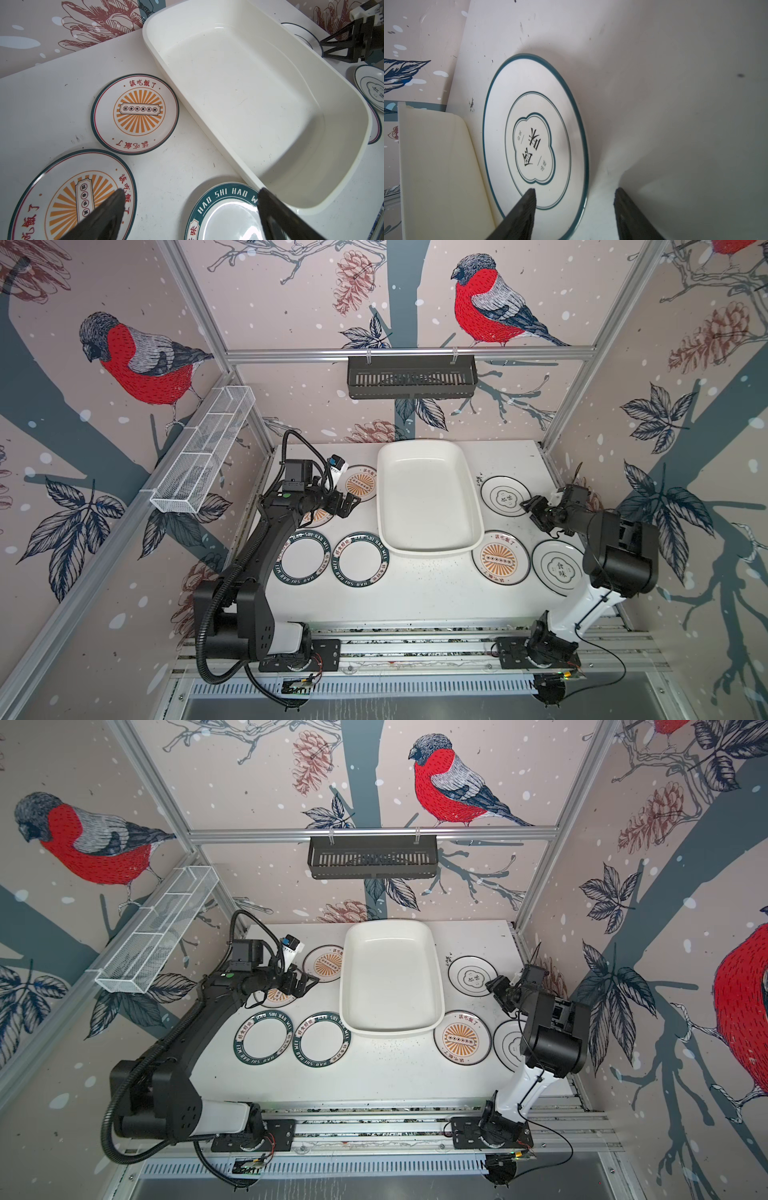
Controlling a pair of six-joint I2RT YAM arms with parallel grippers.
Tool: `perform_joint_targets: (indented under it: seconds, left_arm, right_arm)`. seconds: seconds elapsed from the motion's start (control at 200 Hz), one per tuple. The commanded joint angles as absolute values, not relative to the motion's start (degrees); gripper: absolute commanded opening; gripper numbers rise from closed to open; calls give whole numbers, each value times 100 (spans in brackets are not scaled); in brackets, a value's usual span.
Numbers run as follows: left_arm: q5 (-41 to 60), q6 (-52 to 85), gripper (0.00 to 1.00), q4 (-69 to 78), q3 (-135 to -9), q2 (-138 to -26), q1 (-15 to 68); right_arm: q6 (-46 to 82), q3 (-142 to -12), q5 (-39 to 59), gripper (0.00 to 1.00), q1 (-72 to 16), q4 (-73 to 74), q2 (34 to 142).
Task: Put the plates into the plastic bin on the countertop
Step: 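Grip the green-rimmed white plate's edge with the right gripper and lift it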
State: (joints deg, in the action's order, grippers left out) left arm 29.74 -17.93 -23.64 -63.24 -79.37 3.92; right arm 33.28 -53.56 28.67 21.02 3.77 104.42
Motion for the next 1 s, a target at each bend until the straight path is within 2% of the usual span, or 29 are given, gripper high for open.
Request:
perform_joint_targets:
  seconds: [0.0,0.49,0.996]
  left_arm:
    - [3093,-1804,98,-2270,-6321,-7902,412]
    - [3063,-1749,98,-2166,-6186,-7771,439]
    - [3062,-1674,99,-2001,-6099,-7690,448]
  right_arm:
    - [3484,-5461,3114,58,2112,621,10636]
    - [3894,-5590,3339,41,2133,1075,11137]
    - [4216,-5366,3756,17,2197,1652,11256]
